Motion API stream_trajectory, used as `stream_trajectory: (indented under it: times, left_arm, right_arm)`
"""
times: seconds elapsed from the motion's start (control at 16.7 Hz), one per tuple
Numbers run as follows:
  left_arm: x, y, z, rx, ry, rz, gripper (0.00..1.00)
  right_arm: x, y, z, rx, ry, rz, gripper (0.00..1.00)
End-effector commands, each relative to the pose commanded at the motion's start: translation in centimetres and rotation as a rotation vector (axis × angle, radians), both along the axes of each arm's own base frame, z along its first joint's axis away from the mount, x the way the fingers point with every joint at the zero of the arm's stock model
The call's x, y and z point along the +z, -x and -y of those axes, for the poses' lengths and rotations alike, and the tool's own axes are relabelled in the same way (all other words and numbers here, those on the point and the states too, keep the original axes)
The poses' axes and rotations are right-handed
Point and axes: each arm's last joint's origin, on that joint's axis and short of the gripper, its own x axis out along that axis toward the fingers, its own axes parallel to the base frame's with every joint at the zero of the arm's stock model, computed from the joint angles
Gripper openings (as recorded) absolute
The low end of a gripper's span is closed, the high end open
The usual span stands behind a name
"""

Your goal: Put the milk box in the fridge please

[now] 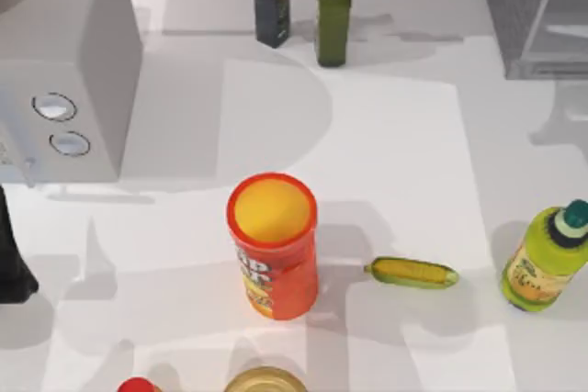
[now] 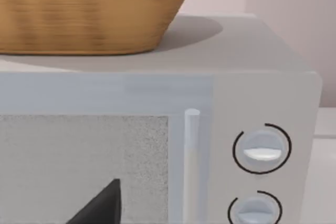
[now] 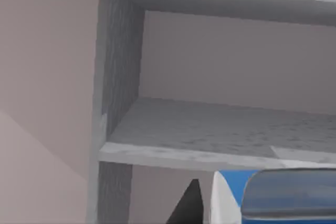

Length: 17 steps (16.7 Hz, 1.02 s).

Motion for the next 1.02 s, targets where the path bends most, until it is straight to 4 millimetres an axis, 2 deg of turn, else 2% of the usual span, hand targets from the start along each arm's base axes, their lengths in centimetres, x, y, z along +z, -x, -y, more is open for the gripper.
stream_trajectory:
  times: [0.12, 0.24, 0.42, 0.6, 0.72, 0.84, 1.02]
  left_arm:
    - [0.0, 0.0, 0.0, 0.0, 0.0, 0.0, 1.0]
    - [0.0, 0.0, 0.0, 0.0, 0.0, 0.0, 1.0]
    - [0.0, 0.0, 0.0, 0.0, 0.0, 0.0, 1.0]
    - [0.0, 0.0, 0.0, 0.0, 0.0, 0.0, 1.0]
    - [0.0, 0.0, 0.0, 0.0, 0.0, 0.0, 1.0]
    - [0.0, 0.0, 0.0, 0.0, 0.0, 0.0, 1.0]
    - [0.0, 0.0, 0.0, 0.0, 0.0, 0.0, 1.0]
  right_arm:
    - [-2.0, -5.0, 1.5, 0.006, -0.001, -0.041, 0.0]
    - [-5.0, -9.3, 2.9, 0.011, -0.009, -0.083, 0.0]
    - [-10.4, -13.7, 4.7, 0.01, -0.032, -0.142, 0.0]
    - [-15.0, -15.9, 6.0, -0.006, -0.062, -0.193, 0.0]
    - [-17.2, -16.4, 6.5, -0.02, -0.081, -0.223, 0.0]
    - [-18.3, -16.5, 6.7, -0.029, -0.092, -0.242, 0.0]
    - [-18.4, -16.5, 6.7, -0.03, -0.093, -0.244, 0.0]
